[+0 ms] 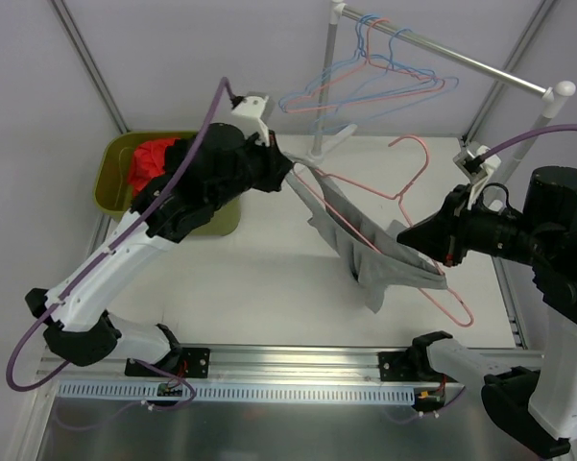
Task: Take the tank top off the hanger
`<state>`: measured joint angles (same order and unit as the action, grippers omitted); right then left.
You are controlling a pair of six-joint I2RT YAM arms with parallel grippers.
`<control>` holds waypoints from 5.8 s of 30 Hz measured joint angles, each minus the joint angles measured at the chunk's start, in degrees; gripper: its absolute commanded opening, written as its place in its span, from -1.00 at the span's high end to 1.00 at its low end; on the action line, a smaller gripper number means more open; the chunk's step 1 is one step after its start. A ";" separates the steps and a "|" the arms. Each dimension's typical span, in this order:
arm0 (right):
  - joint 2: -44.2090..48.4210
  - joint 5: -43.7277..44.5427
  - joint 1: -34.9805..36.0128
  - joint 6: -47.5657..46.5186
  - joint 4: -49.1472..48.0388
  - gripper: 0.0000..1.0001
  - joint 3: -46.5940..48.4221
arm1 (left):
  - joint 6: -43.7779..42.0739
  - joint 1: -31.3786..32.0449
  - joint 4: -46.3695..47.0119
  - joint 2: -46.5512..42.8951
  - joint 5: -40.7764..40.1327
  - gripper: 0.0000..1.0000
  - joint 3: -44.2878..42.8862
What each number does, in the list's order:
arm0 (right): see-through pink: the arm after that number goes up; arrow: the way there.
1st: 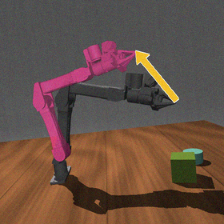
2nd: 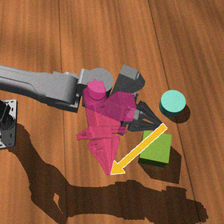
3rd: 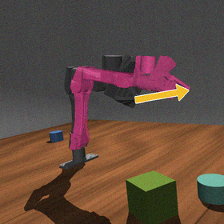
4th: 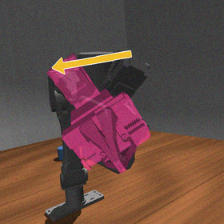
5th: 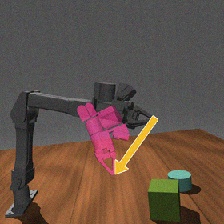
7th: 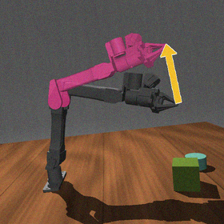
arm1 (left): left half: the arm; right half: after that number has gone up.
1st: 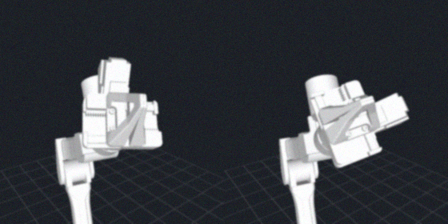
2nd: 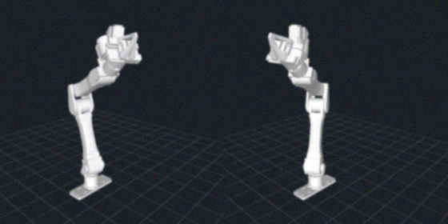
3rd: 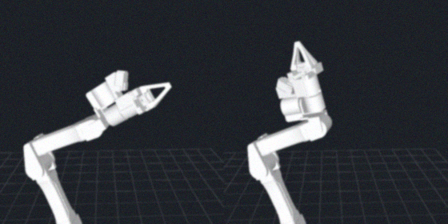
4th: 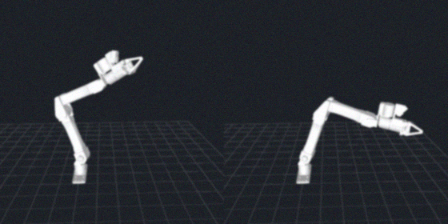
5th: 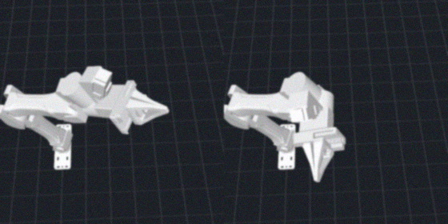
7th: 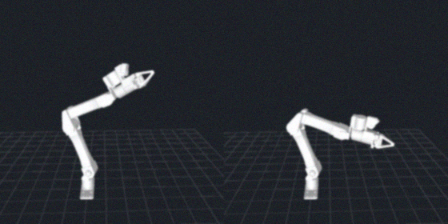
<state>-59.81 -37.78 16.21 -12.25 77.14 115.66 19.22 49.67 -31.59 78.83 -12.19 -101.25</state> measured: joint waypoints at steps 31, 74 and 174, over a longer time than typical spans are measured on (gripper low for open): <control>22.80 38.51 4.90 12.72 -88.78 0.99 -49.20 | 10.43 -0.26 21.18 1.40 63.80 1.00 26.80; -32.46 61.29 -0.17 17.18 -32.59 0.99 2.73 | 2.71 -0.26 1.62 -8.02 29.79 0.76 30.91; 21.05 41.38 -3.96 24.30 -28.96 -0.99 -38.71 | 4.31 -47.47 -27.54 22.05 6.01 1.00 -42.05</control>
<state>-38.76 3.60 12.25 12.05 48.18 76.95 23.53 2.20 -59.13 100.88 -6.17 -143.31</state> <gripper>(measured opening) 0.993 0.055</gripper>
